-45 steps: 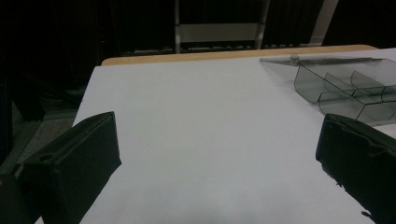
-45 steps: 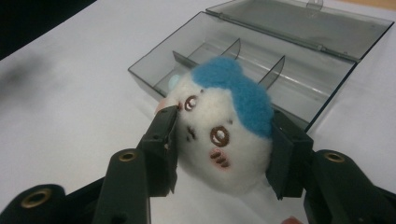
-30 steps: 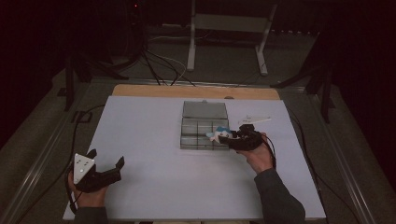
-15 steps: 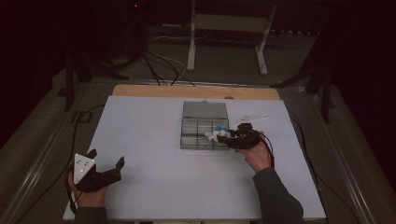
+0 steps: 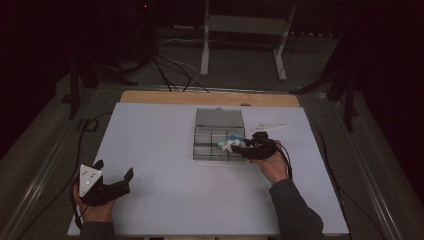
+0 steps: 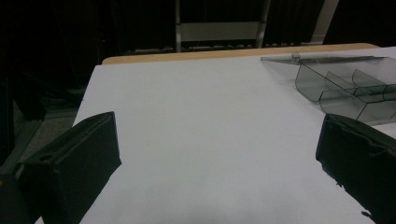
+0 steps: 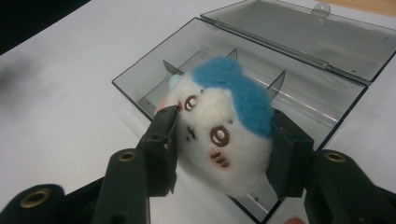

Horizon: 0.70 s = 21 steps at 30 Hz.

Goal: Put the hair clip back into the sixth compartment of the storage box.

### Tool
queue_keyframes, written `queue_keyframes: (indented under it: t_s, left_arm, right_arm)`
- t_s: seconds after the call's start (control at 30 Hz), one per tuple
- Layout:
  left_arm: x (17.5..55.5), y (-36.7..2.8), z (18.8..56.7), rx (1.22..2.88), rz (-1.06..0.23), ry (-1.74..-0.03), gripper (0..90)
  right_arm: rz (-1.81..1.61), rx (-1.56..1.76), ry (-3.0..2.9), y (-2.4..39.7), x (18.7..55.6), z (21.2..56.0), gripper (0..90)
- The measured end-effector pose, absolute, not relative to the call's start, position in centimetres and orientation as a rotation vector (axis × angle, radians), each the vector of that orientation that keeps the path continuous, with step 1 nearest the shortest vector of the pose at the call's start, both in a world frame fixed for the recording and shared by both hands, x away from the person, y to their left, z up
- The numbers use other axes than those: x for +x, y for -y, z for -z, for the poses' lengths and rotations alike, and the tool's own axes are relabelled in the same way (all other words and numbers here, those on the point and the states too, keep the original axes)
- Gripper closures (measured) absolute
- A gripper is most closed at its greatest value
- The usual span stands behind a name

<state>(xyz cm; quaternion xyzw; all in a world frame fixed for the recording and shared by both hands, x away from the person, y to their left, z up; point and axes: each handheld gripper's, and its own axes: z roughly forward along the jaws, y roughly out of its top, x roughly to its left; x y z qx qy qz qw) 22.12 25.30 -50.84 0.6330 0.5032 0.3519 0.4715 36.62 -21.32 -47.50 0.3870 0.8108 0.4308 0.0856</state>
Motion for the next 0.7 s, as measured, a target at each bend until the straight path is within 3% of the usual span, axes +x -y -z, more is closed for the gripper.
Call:
queue_keyframes:
  t_s: [0.7]
  left_arm:
    - [22.29,-25.24,50.89,1.539,-0.856,-1.242,0.8]
  right_arm:
    - [-1.254,1.17,-2.439,21.05,37.35,48.22,50.2]
